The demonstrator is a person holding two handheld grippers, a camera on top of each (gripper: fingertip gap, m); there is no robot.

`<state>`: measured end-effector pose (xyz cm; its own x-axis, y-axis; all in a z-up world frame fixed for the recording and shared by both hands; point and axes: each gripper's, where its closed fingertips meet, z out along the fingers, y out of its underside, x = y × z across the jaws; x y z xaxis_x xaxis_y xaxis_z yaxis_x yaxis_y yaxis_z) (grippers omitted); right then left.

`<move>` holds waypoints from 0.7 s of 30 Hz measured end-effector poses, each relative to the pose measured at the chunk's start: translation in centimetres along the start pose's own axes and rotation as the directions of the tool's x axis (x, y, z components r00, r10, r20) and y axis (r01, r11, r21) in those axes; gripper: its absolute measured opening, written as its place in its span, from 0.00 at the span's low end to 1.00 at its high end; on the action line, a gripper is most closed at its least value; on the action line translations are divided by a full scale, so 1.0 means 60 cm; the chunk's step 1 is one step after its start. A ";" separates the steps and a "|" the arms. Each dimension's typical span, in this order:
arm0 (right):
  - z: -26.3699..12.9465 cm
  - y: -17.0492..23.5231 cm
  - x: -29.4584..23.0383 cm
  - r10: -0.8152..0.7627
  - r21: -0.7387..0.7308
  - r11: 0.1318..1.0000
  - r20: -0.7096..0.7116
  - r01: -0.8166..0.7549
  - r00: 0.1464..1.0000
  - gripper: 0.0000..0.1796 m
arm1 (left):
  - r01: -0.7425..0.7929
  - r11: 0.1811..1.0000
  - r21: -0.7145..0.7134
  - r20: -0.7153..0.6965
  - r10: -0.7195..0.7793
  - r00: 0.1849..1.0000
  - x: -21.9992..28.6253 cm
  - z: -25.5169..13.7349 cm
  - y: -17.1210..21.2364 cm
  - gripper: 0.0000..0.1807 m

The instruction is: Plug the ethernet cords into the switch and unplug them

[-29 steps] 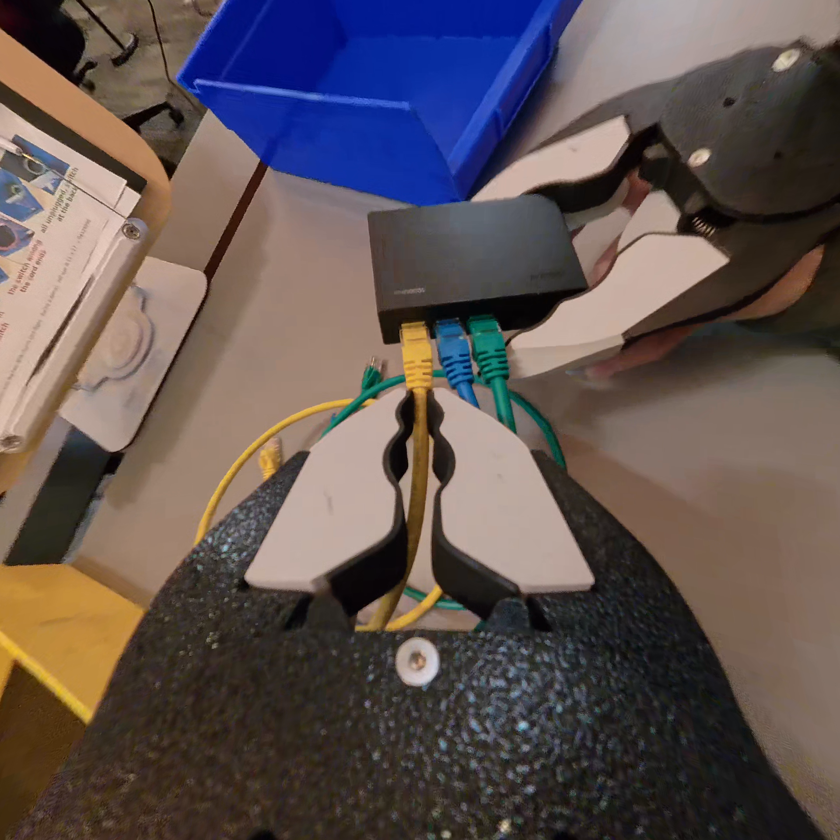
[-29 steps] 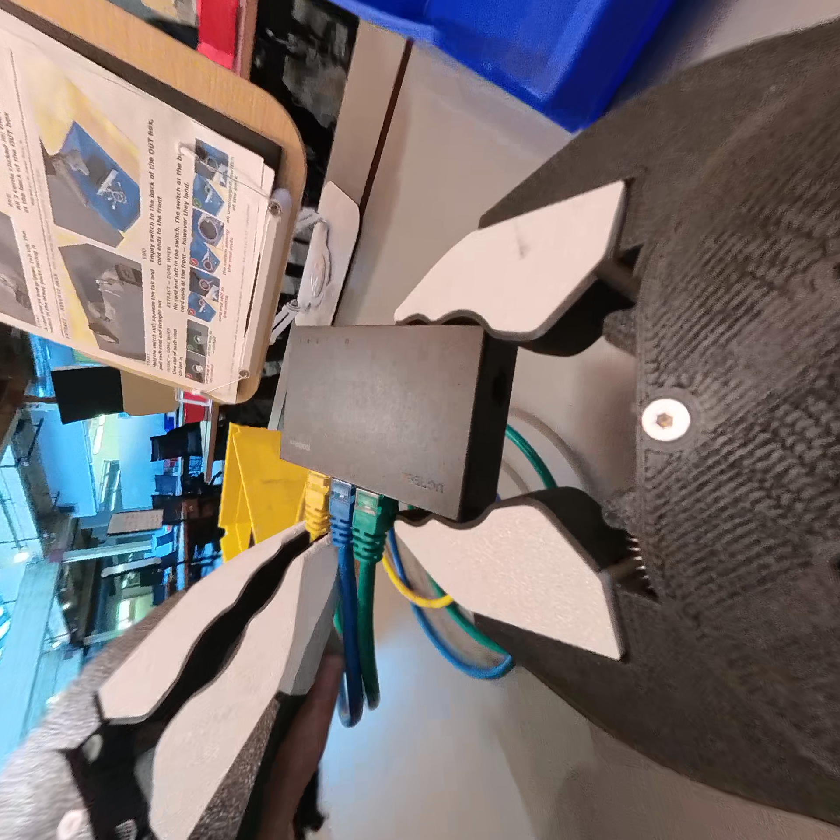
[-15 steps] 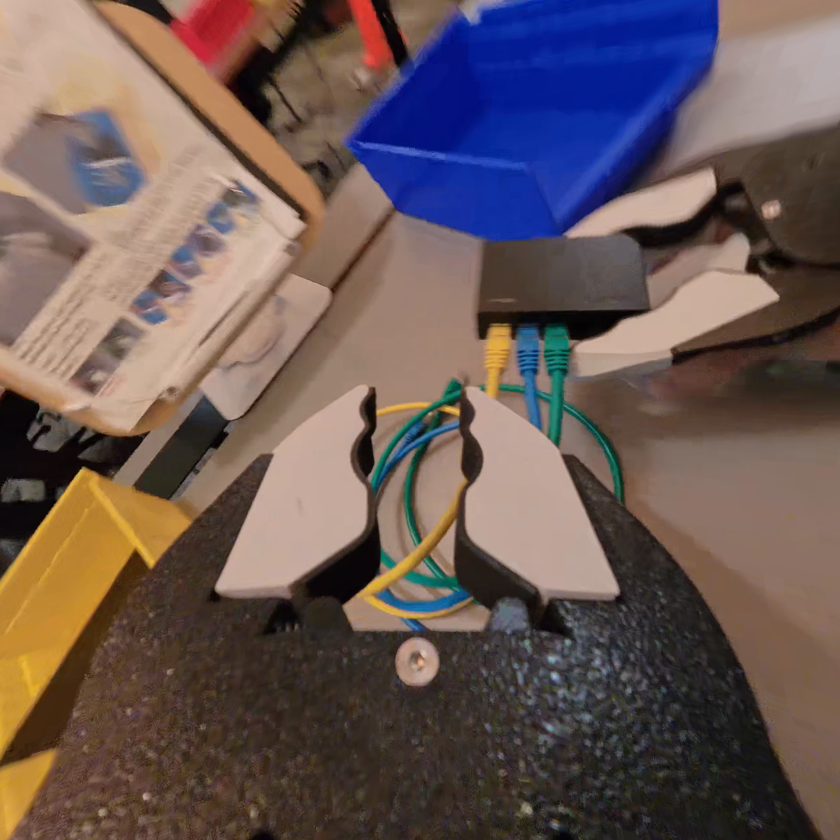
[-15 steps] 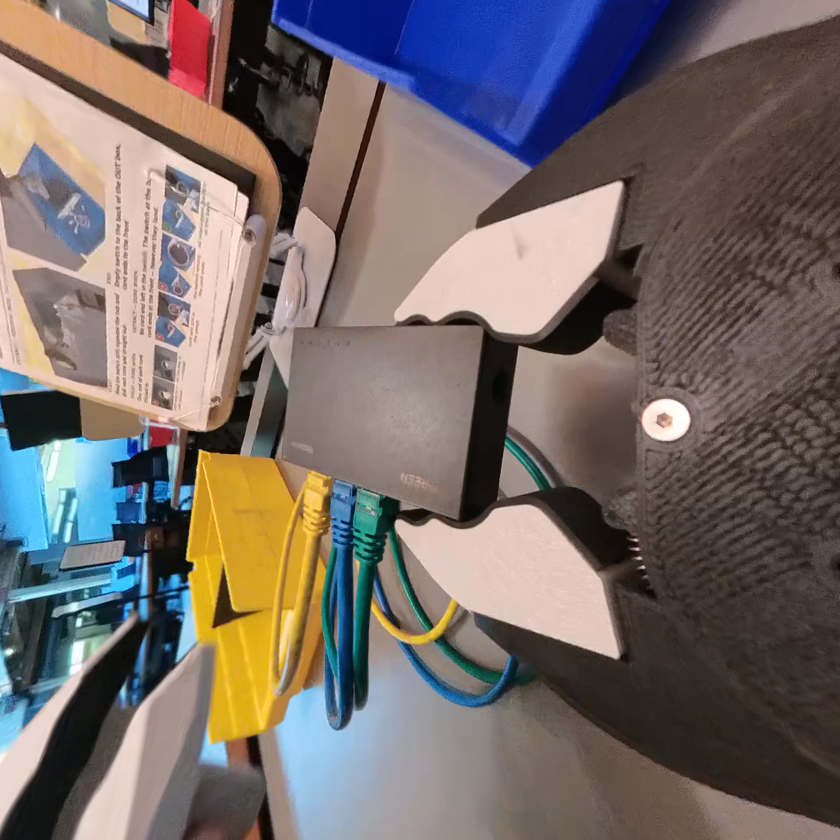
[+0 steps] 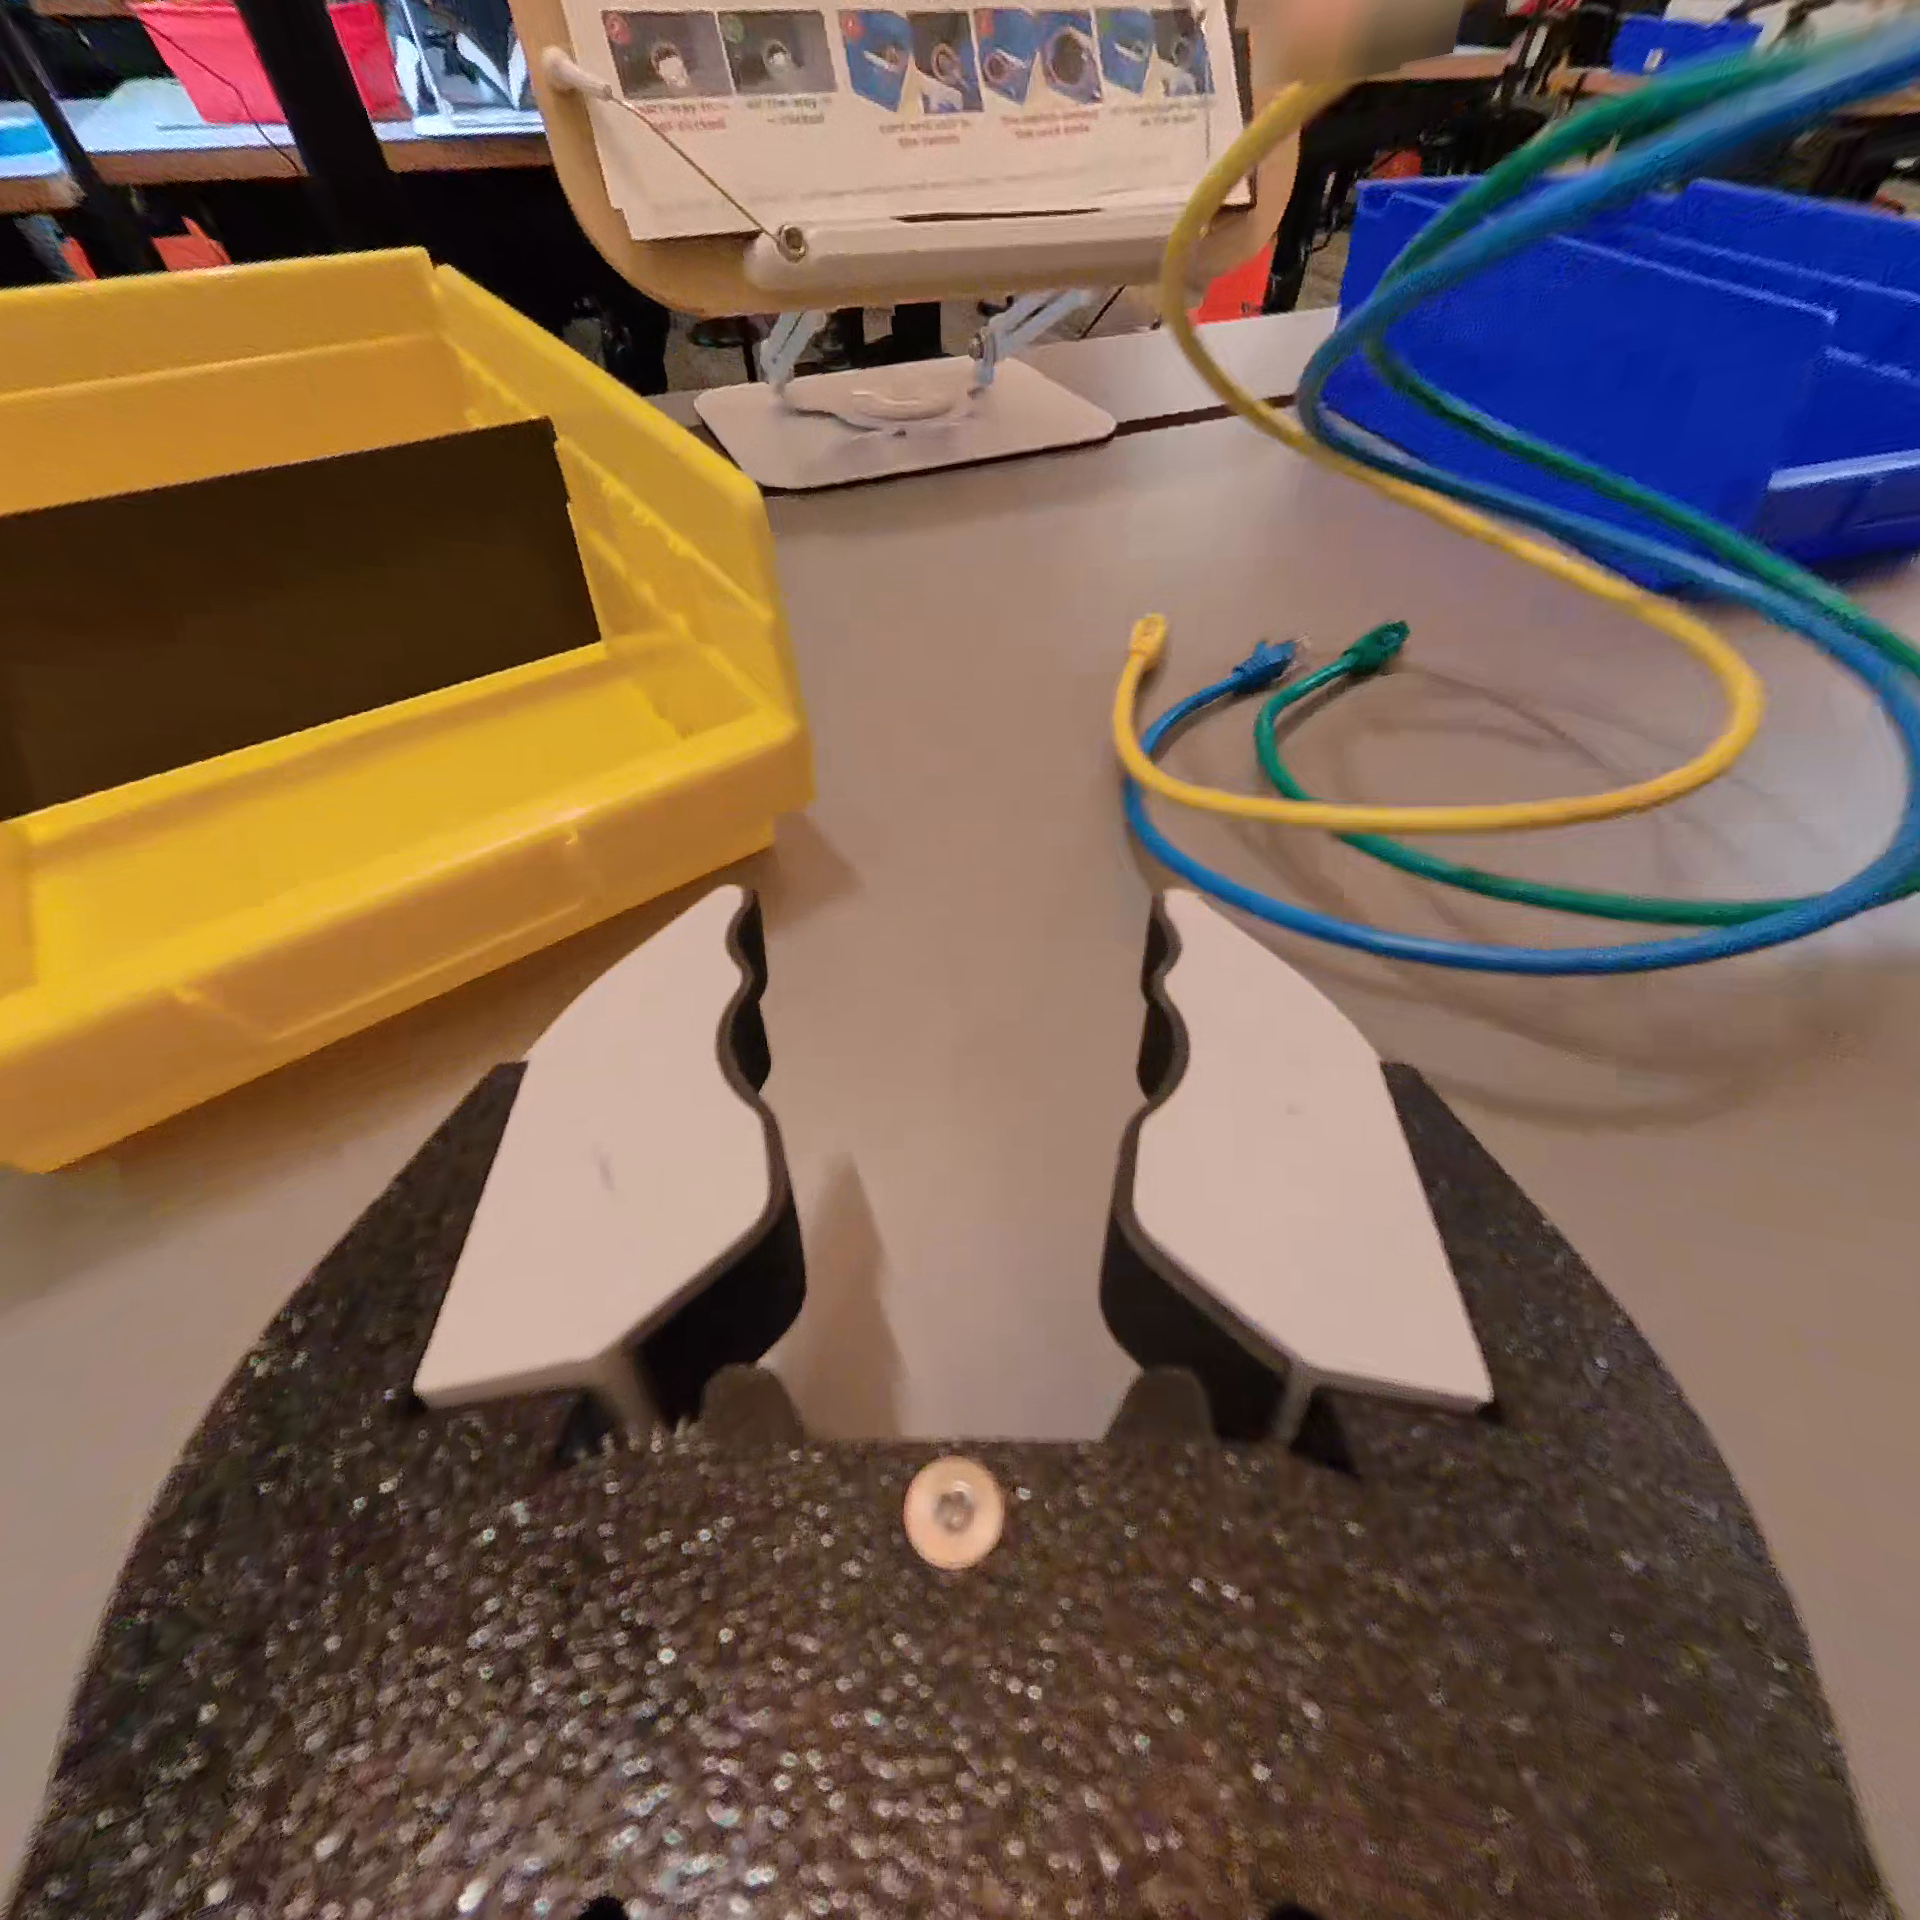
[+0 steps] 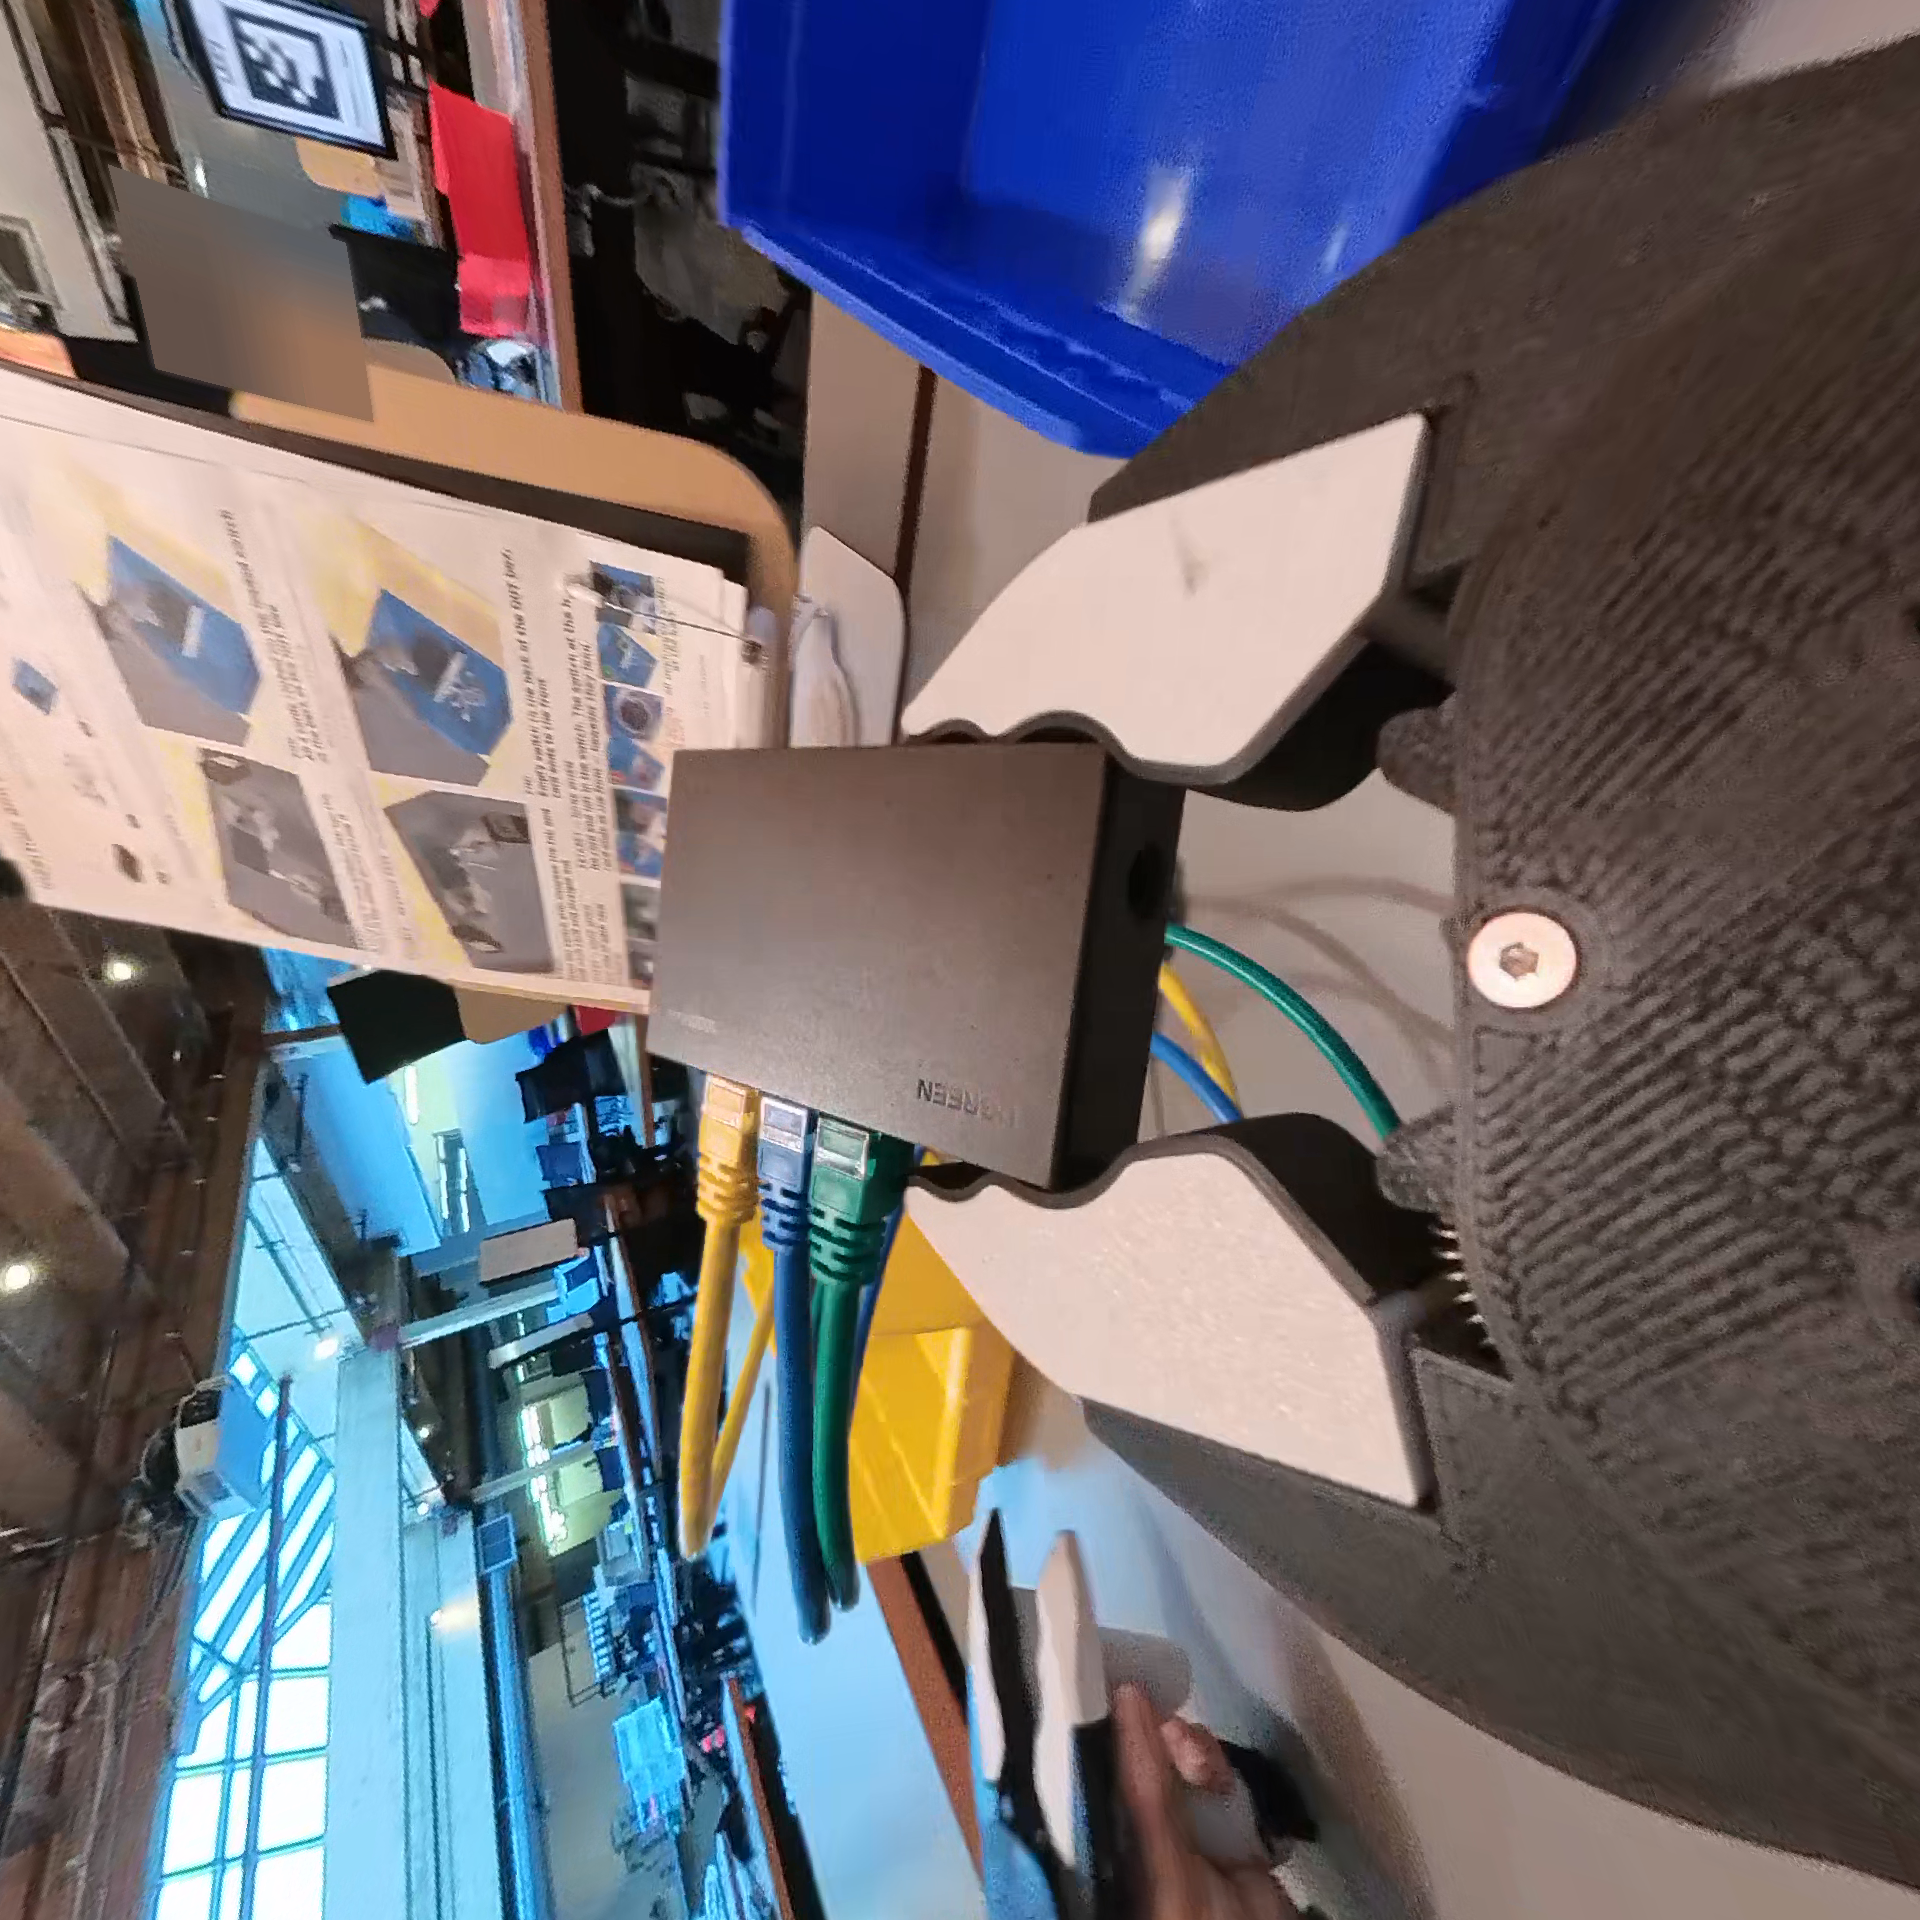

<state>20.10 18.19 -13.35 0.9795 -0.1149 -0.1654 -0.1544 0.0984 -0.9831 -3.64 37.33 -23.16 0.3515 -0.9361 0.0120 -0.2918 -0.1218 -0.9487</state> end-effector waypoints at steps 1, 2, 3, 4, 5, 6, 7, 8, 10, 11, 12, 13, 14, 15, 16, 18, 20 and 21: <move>0.004 -0.016 0.002 -0.001 0.005 1.000 0.001 0.001 1.000 0.42 | -0.008 1.000 -0.018 0.000 0.008 1.000 -0.001 0.003 0.003 0.38; 0.010 -0.032 0.004 -0.004 0.002 1.000 0.002 0.004 1.000 0.42 | -0.016 0.999 -0.030 -0.005 0.016 1.000 0.001 0.006 0.005 0.38; 0.016 -0.053 0.008 -0.020 0.009 1.000 -0.006 0.020 1.000 0.42 | -0.031 0.999 -0.035 -0.012 0.030 0.999 0.005 0.008 0.006 0.39; 0.022 -0.076 0.012 -0.042 0.016 0.999 -0.014 0.043 0.999 0.42 | -0.051 0.998 -0.041 -0.016 0.050 0.999 0.009 0.010 0.009 0.39; 0.027 -0.101 0.015 -0.070 0.014 0.997 -0.017 0.070 0.997 0.42 | -0.073 0.996 -0.047 -0.015 0.072 0.997 0.012 0.010 0.012 0.39; 0.031 -0.128 0.018 -0.101 0.015 0.995 -0.027 0.101 0.995 0.42 | -0.093 0.995 -0.045 -0.014 0.092 0.996 0.015 0.009 0.012 0.40; 0.035 -0.158 0.022 -0.131 0.020 0.991 -0.037 0.132 0.991 0.42 | -0.106 0.994 -0.038 -0.014 0.106 0.994 0.017 0.008 0.010 0.40; 0.039 -0.189 0.025 -0.157 0.022 0.987 -0.044 0.158 0.987 0.42 | -0.111 0.993 -0.031 -0.013 0.111 0.994 0.018 0.007 0.009 0.40; 0.043 -0.257 0.035 -0.214 0.031 0.976 -0.072 0.217 0.974 0.42 | -0.105 0.994 -0.021 -0.013 0.105 0.994 0.017 0.006 0.007 0.40; 0.044 -0.295 0.044 -0.248 0.039 0.967 -0.097 0.253 0.964 0.42 | -0.099 0.995 -0.020 -0.015 0.099 0.995 0.016 0.005 0.007 0.40; 0.044 -0.332 0.053 -0.280 0.040 0.957 -0.117 0.287 0.953 0.42 | -0.092 0.996 -0.019 -0.018 0.092 0.996 0.016 0.005 0.007 0.40; 0.042 -0.371 0.063 -0.300 0.047 0.950 -0.141 0.309 0.943 0.42 | -0.086 0.996 -0.019 -0.022 0.085 0.996 0.015 0.005 0.007 0.40; 0.040 -0.410 0.075 -0.313 0.057 0.944 -0.169 0.326 0.935 0.42 | -0.080 0.997 -0.019 -0.027 0.079 0.997 0.015 0.005 0.007 0.40; 0.038 -0.445 0.089 -0.330 0.055 0.936 -0.197 0.346 0.923 0.42 | -0.073 0.997 -0.018 -0.030 0.073 0.997 0.015 0.004 0.007 0.40; 0.035 -0.477 0.108 -0.359 0.041 0.925 -0.241 0.379 0.902 0.42 | -0.067 0.998 -0.015 -0.034 0.066 0.997 0.014 0.004 0.006 0.40; 0.026 -0.532 0.157 -0.410 -0.003 0.900 -0.351 0.437 0.842 0.42 | -0.056 0.998 -0.007 -0.045 0.056 0.997 0.015 0.002 0.005 0.39; 0.015 -0.568 0.202 -0.421 -0.036 0.893 -0.423 0.449 0.802 0.42 | -0.044 0.999 0.000 -0.045 0.044 0.998 0.013 0.000 0.003 0.39; 0.007 -0.576 0.228 -0.431 -0.066 0.888 -0.466 0.456 0.773 0.42 | -0.041 0.999 0.001 -0.049 0.041 0.998 0.013 0.000 0.003 0.39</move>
<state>38.90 13.66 18.42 0.7632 -0.5916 0.2597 0.3005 -0.0307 -0.9533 -3.44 36.56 -23.32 0.2953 -0.9554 -0.0110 -0.3047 -0.0833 -0.9488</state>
